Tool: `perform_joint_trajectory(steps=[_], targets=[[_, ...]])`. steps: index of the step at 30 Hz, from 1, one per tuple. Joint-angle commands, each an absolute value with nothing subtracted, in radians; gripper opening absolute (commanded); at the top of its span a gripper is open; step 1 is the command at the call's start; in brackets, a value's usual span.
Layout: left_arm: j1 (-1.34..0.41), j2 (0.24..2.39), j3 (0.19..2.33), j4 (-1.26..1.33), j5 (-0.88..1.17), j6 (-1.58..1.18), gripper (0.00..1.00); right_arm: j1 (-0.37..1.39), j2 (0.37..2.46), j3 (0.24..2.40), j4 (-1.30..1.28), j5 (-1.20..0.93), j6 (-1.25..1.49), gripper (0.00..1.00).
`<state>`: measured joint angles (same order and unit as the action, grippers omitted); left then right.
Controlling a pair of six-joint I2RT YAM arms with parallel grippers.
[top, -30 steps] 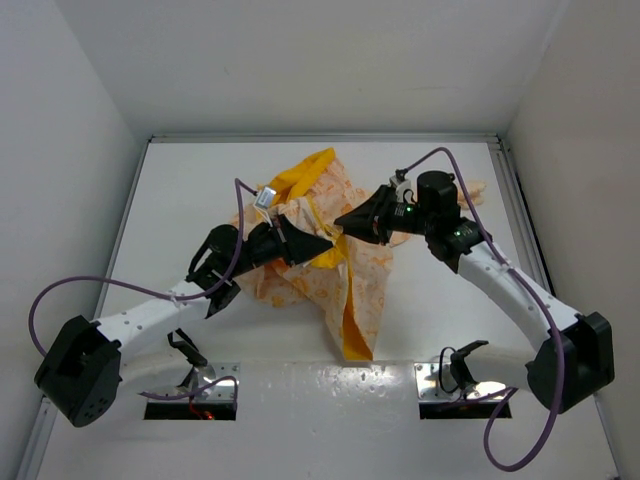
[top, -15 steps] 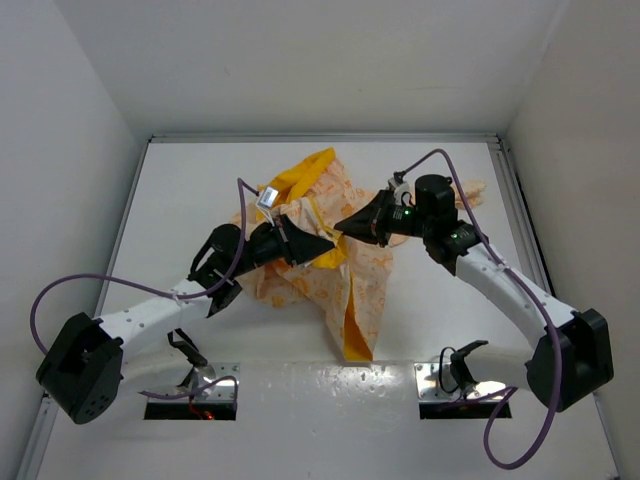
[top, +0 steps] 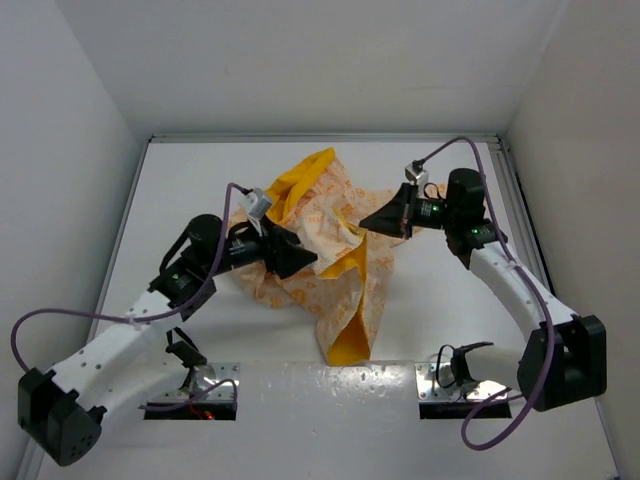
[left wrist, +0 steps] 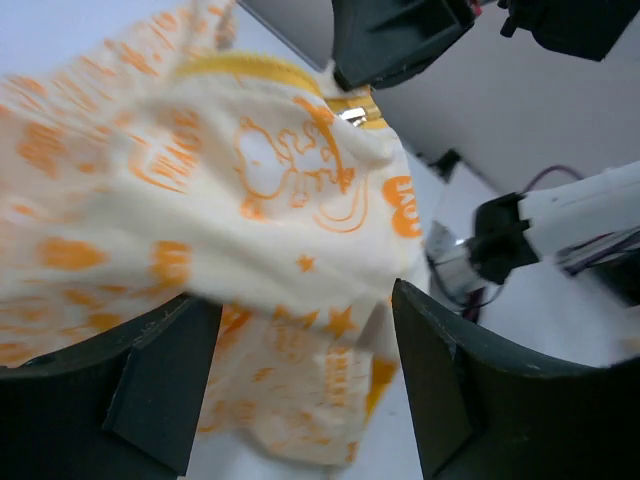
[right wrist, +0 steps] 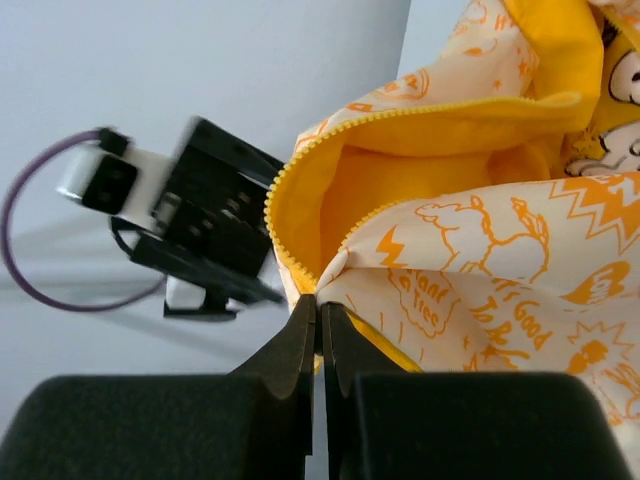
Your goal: Zip up the jacket
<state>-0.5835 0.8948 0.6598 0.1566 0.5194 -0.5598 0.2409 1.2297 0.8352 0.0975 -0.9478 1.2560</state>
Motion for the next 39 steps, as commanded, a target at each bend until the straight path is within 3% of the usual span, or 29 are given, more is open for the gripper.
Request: perform_joint_trajectory(steps=[1,2,5,8,9,11,13,17,18,22,31,39], targets=[[-0.542,0.812,0.809,-0.18,0.567,-0.09,0.74,0.164,1.197,0.776,0.192,-1.227,1.184,0.0],[-0.541,0.802,0.828,-0.284,0.59,0.075,0.72,0.158,1.183,0.772,0.174,-1.309,1.154,0.0],[-0.532,0.744,0.842,-0.325,0.571,0.176,0.68,0.17,1.142,0.791,0.065,-1.376,0.948,0.0],[-0.532,0.719,0.802,-0.256,0.682,0.295,0.65,0.224,1.118,0.911,-0.375,-1.361,0.617,0.0],[-0.532,0.741,0.802,-0.256,0.754,0.336,0.62,0.232,1.114,0.928,-0.487,-1.326,0.521,0.0],[-0.557,0.784,0.802,-0.213,0.755,0.357,0.49,0.235,1.089,0.91,-0.441,-1.327,0.538,0.0],[-0.557,0.886,0.84,-0.17,0.753,0.298,0.43,0.235,1.085,0.908,-0.449,-1.318,0.535,0.0],[-0.566,1.07,0.954,-0.082,0.983,0.071,0.42,0.261,1.048,0.907,-0.446,-1.246,0.512,0.0],[-0.577,1.09,0.939,-0.021,1.021,-0.118,0.42,0.268,1.046,0.908,-0.446,-1.226,0.491,0.0],[-0.626,1.101,0.825,0.349,1.069,-0.45,0.43,0.276,1.032,0.922,-0.512,-1.151,0.413,0.0],[-0.696,1.124,0.75,0.555,1.088,-0.736,0.39,0.291,0.999,0.87,-0.41,-1.069,0.488,0.0],[-0.718,1.189,0.739,0.575,1.049,-0.773,0.37,0.305,0.994,0.862,-0.296,-1.068,0.575,0.0]])
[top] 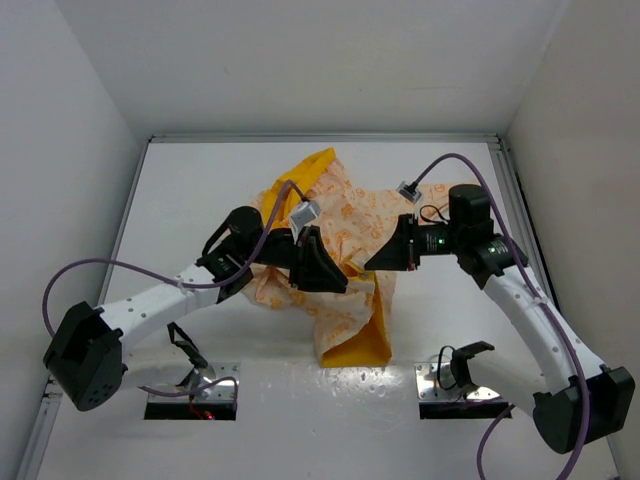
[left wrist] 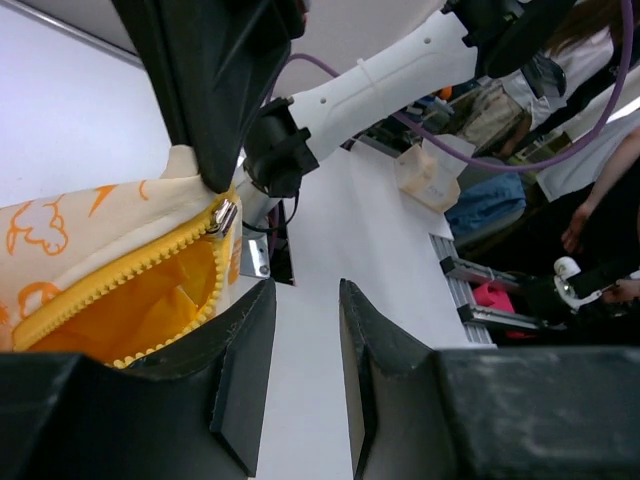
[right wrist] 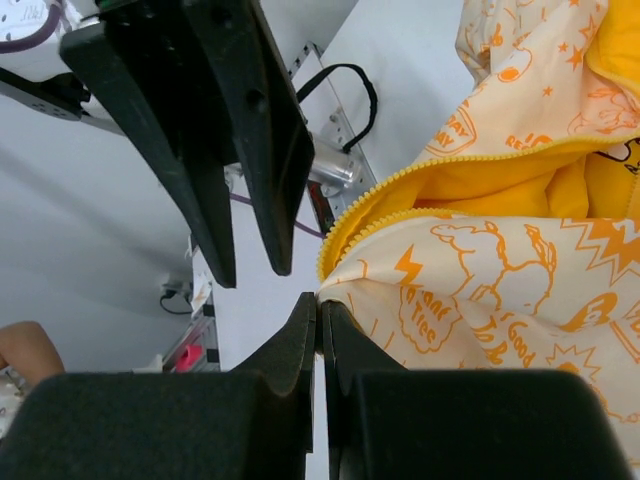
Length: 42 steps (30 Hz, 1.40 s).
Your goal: Zip up the jacket
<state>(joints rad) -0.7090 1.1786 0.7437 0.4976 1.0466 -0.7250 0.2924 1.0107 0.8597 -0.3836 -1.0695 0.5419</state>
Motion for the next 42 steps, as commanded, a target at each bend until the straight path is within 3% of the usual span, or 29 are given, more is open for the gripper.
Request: perform_joint_trajectory(steps=[1,20,42], targets=[[-0.718,1.189,0.739,0.575,1.049,-0.773,0.37,0.302,0.993,0.861,-0.281,-1.068,0.578,0.0],[-0.689,1.18,0.64,0.804,0.891,-0.841,0.38,0.325,0.98,0.854,-0.259,-1.098,0.614,0.0],[-0.732,1.21,0.609,0.834,0.87,-0.813,0.39,0.331,1.002,0.867,-0.164,-1.108,0.683,0.0]])
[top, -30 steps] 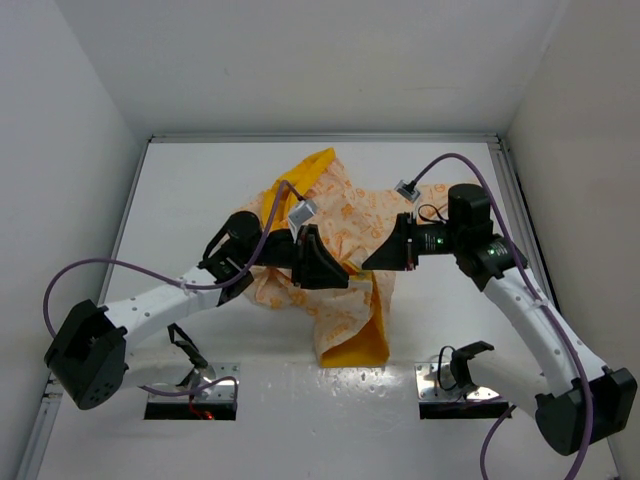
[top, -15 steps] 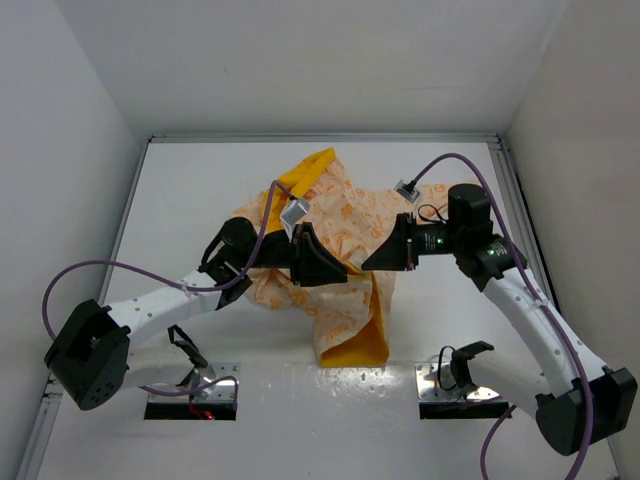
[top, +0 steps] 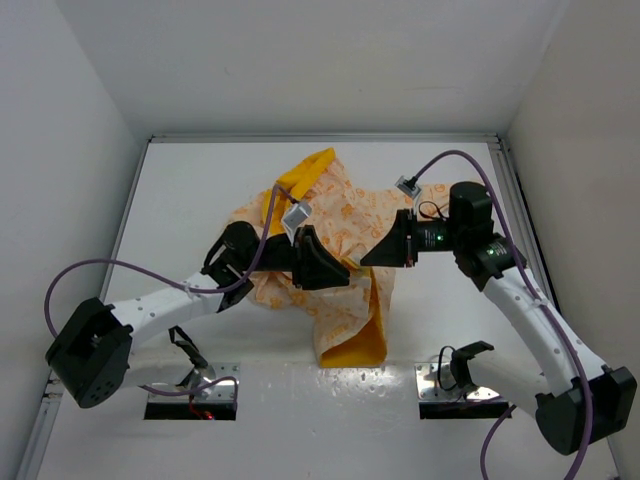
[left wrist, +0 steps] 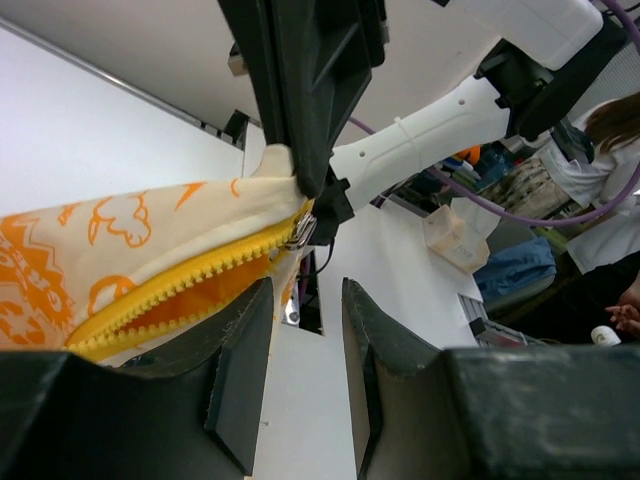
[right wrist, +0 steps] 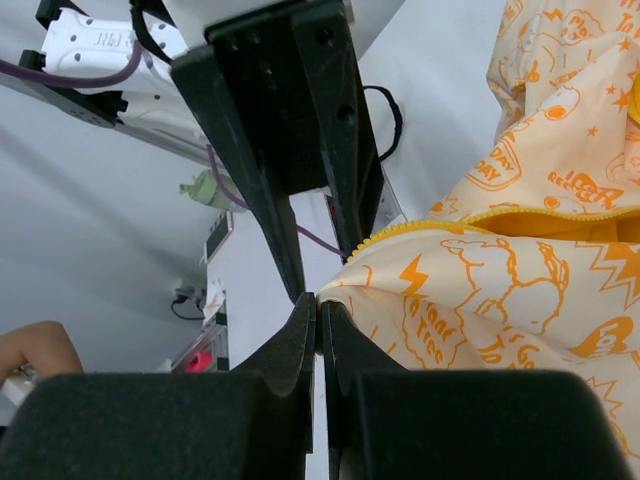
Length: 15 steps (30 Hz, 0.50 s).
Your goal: Zip up the jacket
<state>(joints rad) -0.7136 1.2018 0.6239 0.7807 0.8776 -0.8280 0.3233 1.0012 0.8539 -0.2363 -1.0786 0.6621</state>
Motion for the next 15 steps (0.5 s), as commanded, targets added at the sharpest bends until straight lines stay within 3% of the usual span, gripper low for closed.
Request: perform_joint_trajectory(steps=[1,15], targets=[[-0.732,1.21,0.6,0.834,0.87,-0.813,0.39,0.328,1.003,0.868,-0.155,-1.109,0.692,0.0],[-0.686,1.201,0.624,0.916,0.841,-0.804,0.45,0.331,1.015,0.867,-0.15,-1.138,0.716,0.0]])
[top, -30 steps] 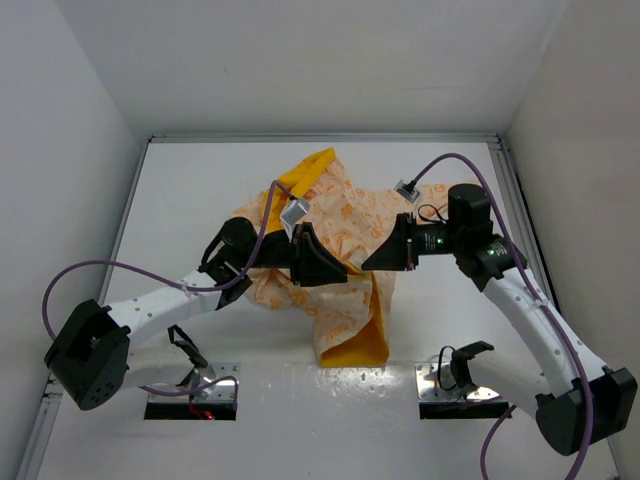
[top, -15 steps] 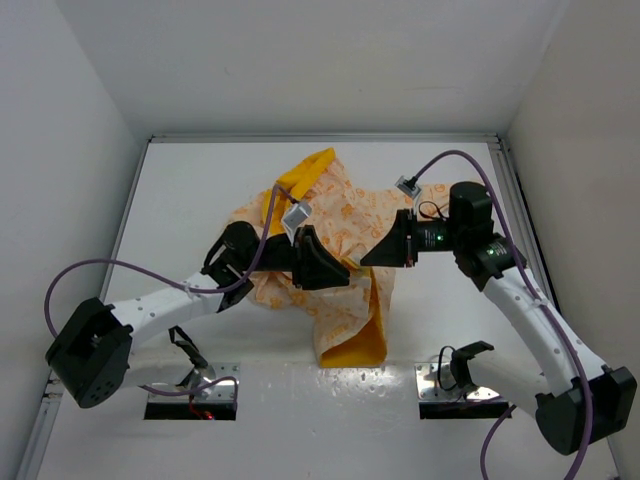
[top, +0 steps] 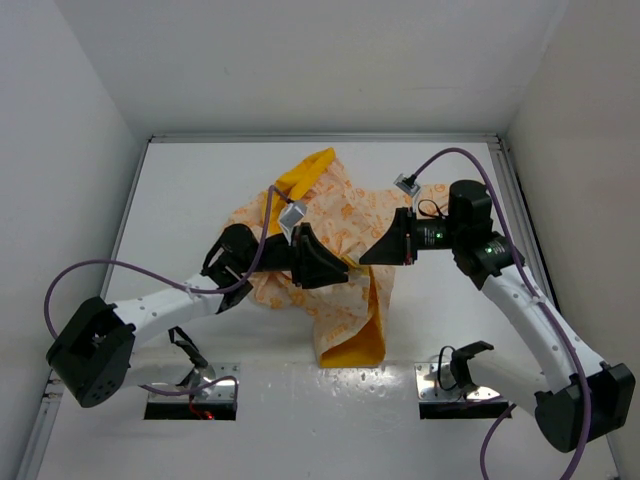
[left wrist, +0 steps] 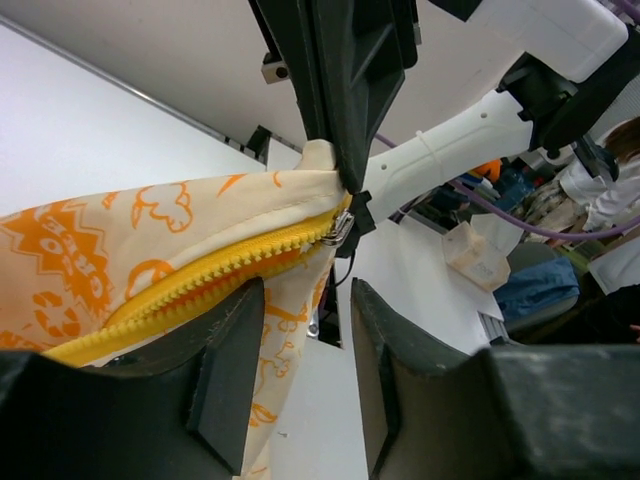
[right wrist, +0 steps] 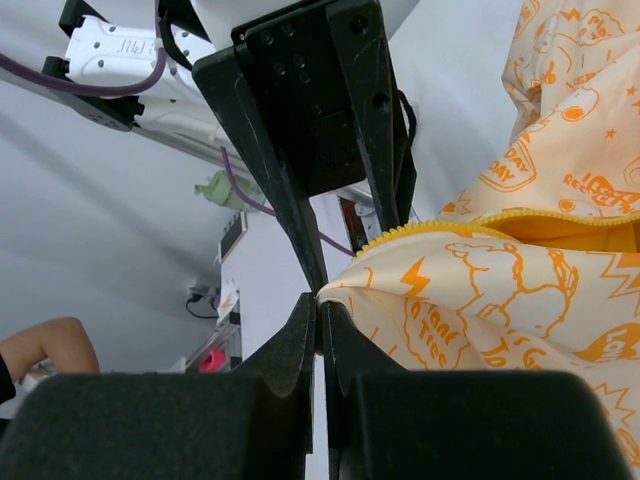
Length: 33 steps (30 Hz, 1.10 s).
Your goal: Zip up the jacket
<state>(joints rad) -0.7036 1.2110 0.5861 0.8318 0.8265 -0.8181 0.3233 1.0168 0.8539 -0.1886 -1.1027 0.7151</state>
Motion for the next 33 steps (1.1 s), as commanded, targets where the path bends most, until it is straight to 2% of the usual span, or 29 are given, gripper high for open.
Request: perform_joint_trajectory(steps=[1,6,13,33], targets=[[-0.675,1.201,0.624,0.905,0.851,-0.804,0.47,0.328,1.02,0.868,-0.152,-1.137,0.716,0.0],[-0.664,1.212,0.657,0.896,0.861,-0.793,0.53,0.331,1.02,0.874,-0.15,-1.144,0.718,0.0],[-0.664,1.269,0.666,0.94,0.853,-0.827,0.54,0.334,1.025,0.882,-0.137,-1.144,0.729,0.0],[-0.738,1.312,0.667,1.147,0.893,-1.011,0.45,0.336,1.042,0.87,-0.126,-1.115,0.733,0.0]])
